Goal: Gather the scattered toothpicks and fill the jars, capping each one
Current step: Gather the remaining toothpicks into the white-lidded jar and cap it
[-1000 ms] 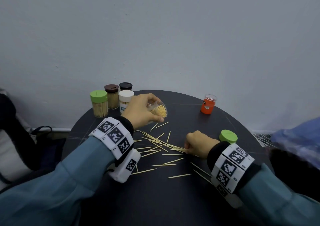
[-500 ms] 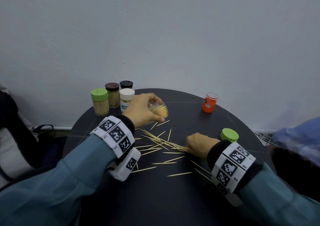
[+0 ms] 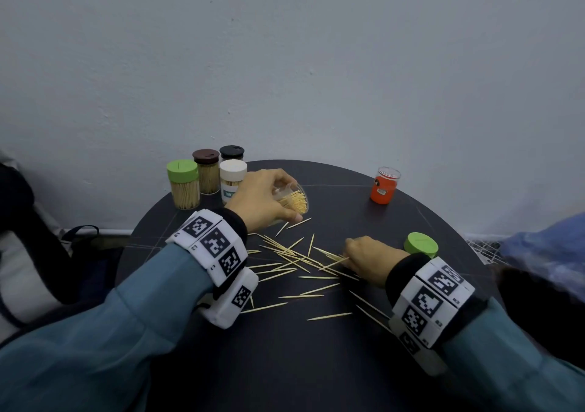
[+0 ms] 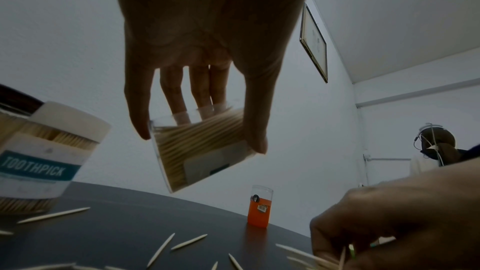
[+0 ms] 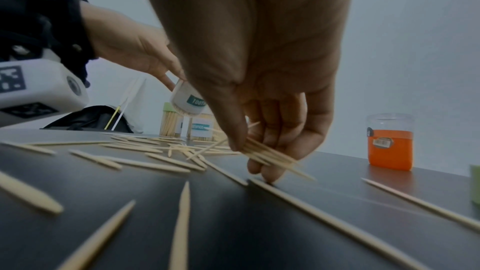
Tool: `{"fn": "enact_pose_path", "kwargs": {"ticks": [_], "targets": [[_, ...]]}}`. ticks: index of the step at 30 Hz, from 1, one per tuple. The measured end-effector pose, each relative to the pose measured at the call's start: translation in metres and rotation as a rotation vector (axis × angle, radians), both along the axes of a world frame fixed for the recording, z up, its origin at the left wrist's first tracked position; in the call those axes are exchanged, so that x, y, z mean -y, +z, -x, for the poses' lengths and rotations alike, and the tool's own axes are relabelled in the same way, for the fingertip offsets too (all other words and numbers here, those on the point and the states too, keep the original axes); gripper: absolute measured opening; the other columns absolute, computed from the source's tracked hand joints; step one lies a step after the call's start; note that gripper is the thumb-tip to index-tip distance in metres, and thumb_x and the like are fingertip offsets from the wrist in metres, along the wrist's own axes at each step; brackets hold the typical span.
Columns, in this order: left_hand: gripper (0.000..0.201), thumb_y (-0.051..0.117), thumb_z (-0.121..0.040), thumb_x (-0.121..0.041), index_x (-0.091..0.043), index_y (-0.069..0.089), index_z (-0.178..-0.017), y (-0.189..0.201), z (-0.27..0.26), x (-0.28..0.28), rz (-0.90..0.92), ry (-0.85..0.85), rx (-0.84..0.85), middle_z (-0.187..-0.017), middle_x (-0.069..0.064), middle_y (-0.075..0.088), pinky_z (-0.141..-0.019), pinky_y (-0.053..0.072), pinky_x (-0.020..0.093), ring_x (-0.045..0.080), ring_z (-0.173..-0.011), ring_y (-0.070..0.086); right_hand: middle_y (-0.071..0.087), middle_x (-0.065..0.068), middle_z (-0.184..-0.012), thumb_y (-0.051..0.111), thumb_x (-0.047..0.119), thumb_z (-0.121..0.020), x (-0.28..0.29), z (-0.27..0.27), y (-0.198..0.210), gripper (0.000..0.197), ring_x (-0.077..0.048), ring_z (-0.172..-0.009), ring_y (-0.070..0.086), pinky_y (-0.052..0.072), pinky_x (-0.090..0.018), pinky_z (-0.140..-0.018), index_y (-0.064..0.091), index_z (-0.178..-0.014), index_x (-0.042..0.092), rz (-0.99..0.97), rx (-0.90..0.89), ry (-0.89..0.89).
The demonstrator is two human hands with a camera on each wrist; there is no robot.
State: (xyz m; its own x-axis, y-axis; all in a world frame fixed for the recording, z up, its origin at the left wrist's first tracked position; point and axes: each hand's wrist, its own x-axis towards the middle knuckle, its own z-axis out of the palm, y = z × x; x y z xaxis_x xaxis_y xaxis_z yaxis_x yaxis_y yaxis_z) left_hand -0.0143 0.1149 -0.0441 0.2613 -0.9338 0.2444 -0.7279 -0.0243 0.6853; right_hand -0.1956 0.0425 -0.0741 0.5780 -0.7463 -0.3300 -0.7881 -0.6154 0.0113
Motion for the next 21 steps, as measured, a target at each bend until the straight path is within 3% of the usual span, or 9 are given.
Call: {"fn": "enact_pose_path", "kwargs": {"ticks": [6,10,12,18,21], "targets": [[0.056,0.084,-0.066,-0.021,-0.016,0.059,-0.116,0.000,0.001,0.000,0.004,-0.003,-0.002,-0.117,0.000,0.061,-0.081,0.039,0.022,0.007,-0.099,0.049,0.053,-0.013,-0.118,0.048,0.019,-0.095,0.003,0.004,0.004,0.023,-0.028,-0.107,0.055,0.047,-0.034,-0.090,0.053,-0.114,0.007,0.017,0.157,-0.029],[0.056,0.085,-0.065,-0.021,-0.016,0.060,-0.115,0.000,0.001,-0.001,0.011,-0.004,-0.010,-0.115,0.000,0.061,-0.081,0.040,0.023,0.009,-0.100,0.051,0.063,-0.012,-0.103,0.063,0.017,-0.085,0.004,0.007,0.009,0.003,-0.028,-0.096,0.062,0.052,-0.034,-0.085,0.063,-0.087,0.015,0.025,0.255,-0.042],[0.056,0.085,-0.064,-0.022,-0.016,0.061,-0.114,0.000,0.002,-0.001,0.014,-0.012,-0.016,-0.114,0.000,0.062,-0.080,0.040,0.023,0.009,-0.100,0.052,0.068,-0.011,-0.094,0.064,0.011,-0.084,0.004,0.011,0.013,0.009,-0.025,-0.089,0.064,0.052,-0.030,-0.082,0.065,-0.077,0.016,0.035,0.288,-0.058],[0.056,0.086,-0.062,-0.023,-0.017,0.062,-0.113,0.000,0.000,0.001,0.032,-0.018,-0.031,-0.112,-0.001,0.063,-0.078,0.038,0.020,0.008,-0.097,0.053,0.065,-0.003,-0.069,0.064,0.011,-0.085,0.010,0.019,0.028,0.012,-0.005,-0.056,0.055,0.046,-0.009,-0.059,0.073,-0.093,0.007,0.038,0.538,-0.098],[0.056,0.086,-0.062,-0.023,-0.017,0.062,-0.112,0.000,-0.001,0.001,0.039,-0.028,-0.057,-0.113,-0.001,0.063,-0.079,0.038,0.021,0.009,-0.097,0.053,0.061,-0.001,-0.065,0.064,0.010,-0.085,0.007,0.012,0.049,0.015,-0.001,-0.053,0.050,0.041,-0.003,-0.052,0.073,-0.096,0.006,0.087,0.700,-0.059]]}}
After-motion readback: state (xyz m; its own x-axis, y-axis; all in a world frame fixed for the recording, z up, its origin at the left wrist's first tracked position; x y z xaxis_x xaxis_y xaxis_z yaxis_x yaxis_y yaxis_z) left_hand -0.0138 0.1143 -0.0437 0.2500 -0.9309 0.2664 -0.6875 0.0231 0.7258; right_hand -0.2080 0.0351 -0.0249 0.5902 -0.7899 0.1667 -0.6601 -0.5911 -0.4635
